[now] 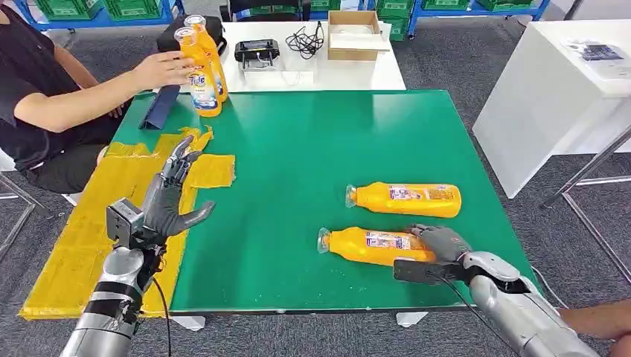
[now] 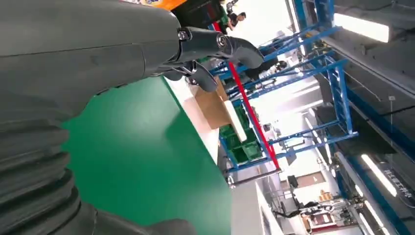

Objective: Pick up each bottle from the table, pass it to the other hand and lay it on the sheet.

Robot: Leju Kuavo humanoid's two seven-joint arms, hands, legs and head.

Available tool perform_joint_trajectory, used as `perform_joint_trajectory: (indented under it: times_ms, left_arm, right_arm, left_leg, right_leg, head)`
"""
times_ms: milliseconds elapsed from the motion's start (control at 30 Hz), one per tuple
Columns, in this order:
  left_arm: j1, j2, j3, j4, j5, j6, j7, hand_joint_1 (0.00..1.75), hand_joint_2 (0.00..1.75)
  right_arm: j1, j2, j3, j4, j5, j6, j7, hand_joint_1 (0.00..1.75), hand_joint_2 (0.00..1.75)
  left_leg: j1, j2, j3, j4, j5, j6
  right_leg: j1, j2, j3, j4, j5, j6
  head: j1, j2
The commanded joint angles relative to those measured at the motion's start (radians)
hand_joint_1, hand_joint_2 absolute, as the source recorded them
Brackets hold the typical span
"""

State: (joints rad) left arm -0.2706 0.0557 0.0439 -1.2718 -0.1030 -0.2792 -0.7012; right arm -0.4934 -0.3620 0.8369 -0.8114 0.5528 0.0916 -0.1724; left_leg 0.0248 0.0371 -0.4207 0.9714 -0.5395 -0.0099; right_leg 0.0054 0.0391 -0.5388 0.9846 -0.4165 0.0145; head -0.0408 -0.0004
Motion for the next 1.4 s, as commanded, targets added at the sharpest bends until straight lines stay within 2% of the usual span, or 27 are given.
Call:
perform_joint_trajectory:
  times_ms: [33,133,167,233,267,300,333,367,400,433,467,500,600,667,700,733,767,800,900,1100,1133,1167,1200,1300,1333,1367,1400]
  left_arm:
    - [0.011,-0.025,-0.005,0.066,0.0,-0.006,0.003,0.0,1.75]
    - [0.011,-0.025,-0.005,0.066,0.0,-0.006,0.003,0.0,1.75]
    - [0.011,-0.025,-0.005,0.066,0.0,-0.006,0.003,0.0,1.75]
    - [0.011,-0.025,-0.005,0.066,0.0,-0.006,0.003,0.0,1.75]
    - [0.011,-0.025,-0.005,0.066,0.0,-0.006,0.003,0.0,1.75]
    - [0.01,-0.025,-0.001,0.068,0.006,-0.011,0.003,0.0,1.75]
    - [0.009,-0.025,0.002,0.07,0.008,-0.013,0.003,0.0,1.75]
    - [0.006,-0.025,0.007,0.078,0.013,-0.02,0.003,0.0,1.75]
    - [0.003,-0.03,0.018,0.092,0.02,-0.026,0.003,0.0,1.75]
    - [-0.001,-0.035,0.026,0.106,0.03,-0.042,0.003,0.0,1.75]
    - [-0.004,-0.041,0.035,0.118,0.043,-0.061,0.003,0.0,1.75]
    - [-0.013,-0.05,0.05,0.144,0.046,-0.067,0.007,0.0,0.0]
    - [-0.007,-0.057,0.064,0.142,0.066,-0.098,0.011,0.0,0.0]
    - [0.015,-0.065,0.072,0.114,0.08,-0.112,0.031,0.0,0.0]
    - [0.025,-0.069,0.073,0.102,0.095,-0.132,0.05,0.0,0.0]
    - [0.031,-0.071,0.065,0.109,0.168,-0.209,0.137,0.0,1.75]
    - [0.044,-0.073,0.046,0.104,0.214,-0.253,0.15,0.0,1.75]
    - [0.054,-0.075,0.033,0.111,0.272,-0.295,0.175,0.0,1.75]
    - [0.092,-0.075,-0.026,0.068,0.336,-0.31,0.193,0.0,1.75]
    - [0.093,-0.081,-0.08,0.014,0.332,-0.256,0.198,0.0,1.75]
    - [0.089,-0.08,-0.082,0.016,0.335,-0.25,0.2,0.0,0.0]
    - [0.086,-0.081,-0.08,0.018,0.339,-0.246,0.199,0.0,0.0]
    - [0.087,-0.079,-0.079,0.019,0.339,-0.246,0.199,0.0,1.75]
    - [0.113,-0.089,-0.061,0.015,0.359,-0.245,0.191,0.0,1.75]
    - [0.13,-0.092,-0.054,0.005,0.369,-0.253,0.187,0.05,0.0]
    - [0.136,-0.094,-0.05,0.002,0.375,-0.26,0.181,1.75,0.0]
    - [0.139,-0.094,-0.05,0.001,0.375,-0.262,0.179,1.75,0.0]
  right_arm:
    - [0.175,0.068,0.022,0.119,-0.004,0.006,-0.003,1.75,1.75]
    - [0.175,0.068,0.022,0.119,-0.004,0.006,-0.003,1.75,1.75]
    - [0.175,0.068,0.022,0.119,-0.004,0.006,-0.003,1.75,1.75]
    - [0.175,0.068,0.022,0.119,-0.004,0.006,-0.003,1.75,1.75]
    - [0.175,0.068,0.022,0.119,-0.004,0.006,-0.003,1.75,1.75]
    - [0.175,0.071,0.007,0.118,-0.01,0.004,-0.007,1.75,1.75]
    - [0.173,0.074,-0.005,0.116,-0.015,0.003,-0.011,1.75,1.75]
    - [0.171,0.08,-0.024,0.113,-0.027,0.0,-0.02,1.75,1.75]
    - [0.169,0.094,-0.051,0.113,-0.042,-0.005,-0.029,1.75,1.75]
    - [0.169,0.112,-0.082,0.114,-0.058,-0.012,-0.043,1.75,1.75]
    - [0.168,0.132,-0.113,0.117,-0.073,-0.018,-0.057,1.75,1.75]
    - [0.171,0.164,-0.169,0.116,-0.096,-0.028,-0.09,1.75,1.75]
    - [0.207,0.254,-0.345,0.043,-0.185,-0.073,-0.216,1.75,1.75]
    - [0.234,0.32,-0.463,-0.066,-0.235,-0.089,-0.267,1.75,1.75]
    - [0.245,0.359,-0.527,-0.142,-0.278,-0.075,-0.292,1.75,1.75]
    - [0.261,0.42,-0.616,-0.227,-0.378,-0.044,-0.38,1.75,1.75]
    - [0.264,0.453,-0.629,-0.318,-0.378,-0.03,-0.338,1.75,1.75]
    - [0.27,0.47,-0.628,-0.374,-0.38,-0.028,-0.328,1.75,1.75]
    - [0.295,0.509,-0.616,-0.48,-0.39,-0.023,-0.341,1.75,1.75]
    - [0.314,0.543,-0.567,-0.533,-0.39,-0.032,-0.366,1.75,1.75]
    - [0.313,0.544,-0.563,-0.532,-0.39,-0.035,-0.371,1.75,1.75]
    - [0.312,0.545,-0.561,-0.53,-0.39,-0.036,-0.372,1.75,1.75]
    - [0.312,0.546,-0.56,-0.529,-0.39,-0.036,-0.372,1.75,1.75]
    - [0.336,0.544,-0.556,-0.541,-0.391,-0.037,-0.38,1.75,1.75]
    - [0.352,0.541,-0.554,-0.554,-0.387,-0.037,-0.383,1.75,1.75]
    - [0.357,0.54,-0.554,-0.556,-0.385,-0.037,-0.384,1.75,1.75]
    - [0.36,0.54,-0.553,-0.556,-0.385,-0.037,-0.385,1.75,1.75]
  left_leg:
    - [0.003,-0.007,-0.017,0.007,0.003,0.001]
    - [0.004,-0.015,-0.027,0.006,0.008,0.002]
    - [0.004,-0.01,-0.019,0.006,0.006,0.001]
    - [0.004,-0.012,-0.022,0.006,0.006,0.002]
    - [0.004,-0.008,-0.016,0.007,0.005,0.001]
    - [0.005,-0.011,-0.022,0.008,0.006,0.001]
    - [0.003,-0.009,-0.017,0.006,0.005,0.001]
    - [0.004,-0.011,-0.022,0.006,0.007,0.001]
    - [0.003,-0.008,-0.016,0.006,0.004,0.001]
    - [0.004,-0.01,-0.023,0.007,0.006,0.001]
    - [0.003,-0.008,-0.019,0.007,0.005,0.001]
    - [0.003,-0.006,-0.018,0.007,0.004,0.001]
    - [0.003,-0.007,-0.022,0.005,0.006,0.001]
    - [0.002,-0.003,-0.014,0.003,0.004,0.0]
    - [0.002,-0.005,-0.02,0.001,0.007,0.0]
    - [0.002,-0.005,-0.017,0.0,0.005,0.0]
    - [0.001,-0.009,-0.019,-0.002,0.008,0.0]
    - [0.0,-0.008,-0.013,0.0,0.004,-0.001]
    - [0.0,-0.015,-0.026,-0.001,0.008,-0.001]
    - [0.0,-0.027,-0.035,0.0,0.01,-0.001]
    - [0.0,-0.026,-0.036,0.001,0.01,-0.002]
    - [0.0,-0.026,-0.037,0.001,0.01,-0.002]
    - [-0.001,-0.026,-0.038,0.0,0.011,-0.001]
    - [-0.002,-0.027,-0.038,0.0,0.011,-0.002]
    - [-0.002,-0.028,-0.038,-0.001,0.011,-0.001]
    - [-0.002,-0.027,-0.038,-0.001,0.011,-0.001]
    - [-0.002,-0.026,-0.038,-0.001,0.01,-0.002]
  right_leg:
    - [0.003,-0.007,-0.012,0.002,0.004,0.0]
    - [0.004,-0.015,-0.018,-0.002,0.007,0.001]
    - [0.004,-0.01,-0.013,-0.001,0.005,0.0]
    - [0.005,-0.011,-0.015,-0.001,0.006,0.001]
    - [0.004,-0.008,-0.011,0.001,0.005,0.0]
    - [0.005,-0.01,-0.016,0.0,0.007,0.001]
    - [0.004,-0.008,-0.012,0.0,0.005,0.001]
    - [0.004,-0.01,-0.015,-0.001,0.007,0.001]
    - [0.003,-0.006,-0.011,0.001,0.004,0.0]
    - [0.004,-0.009,-0.016,0.0,0.006,0.0]
    - [0.004,-0.007,-0.013,0.001,0.005,0.0]
    - [0.003,-0.005,-0.013,0.001,0.005,0.0]
    - [0.003,-0.006,-0.016,0.0,0.007,0.0]
    - [0.002,-0.003,-0.01,0.001,0.003,0.0]
    - [0.002,-0.005,-0.015,-0.001,0.006,0.0]
    - [0.001,-0.003,-0.013,0.0,0.004,0.0]
    - [0.0,-0.007,-0.015,-0.001,0.004,0.0]
    - [0.0,-0.006,-0.01,0.003,0.0,0.0]
    - [-0.001,-0.012,-0.02,0.005,0.0,0.0]
    - [0.0,-0.025,-0.026,0.003,-0.002,0.002]
    - [0.0,-0.024,-0.028,0.004,-0.001,0.001]
    - [0.0,-0.024,-0.029,0.004,-0.001,0.001]
    - [-0.001,-0.025,-0.029,0.003,0.0,0.001]
    - [-0.002,-0.026,-0.03,0.003,-0.001,0.001]
    - [-0.002,-0.026,-0.029,0.002,0.0,0.001]
    - [-0.003,-0.025,-0.029,0.002,0.0,0.001]
    - [-0.003,-0.024,-0.029,0.002,-0.001,0.001]
  head:
    - [0.0,0.0]
    - [0.0,0.0]
    - [0.0,0.0]
    - [0.0,0.0]
    - [0.0,0.0]
    - [0.0,0.0]
    - [0.0,0.0]
    - [0.0,0.0]
    - [0.0,0.0]
    - [0.0,0.0]
    - [0.0,0.0]
    - [0.0,0.0]
    - [0.0,0.0]
    - [0.0,0.0]
    - [0.0,0.0]
    - [0.0,0.0]
    - [0.0,0.0]
    - [0.0,0.0]
    - [-0.001,0.0]
    - [0.0,0.0]
    - [0.0,0.0]
    - [0.0,0.0]
    - [-0.001,0.0]
    - [0.0,0.0]
    - [0.0,0.0]
    - [0.0,0.0]
    - [-0.001,0.0]
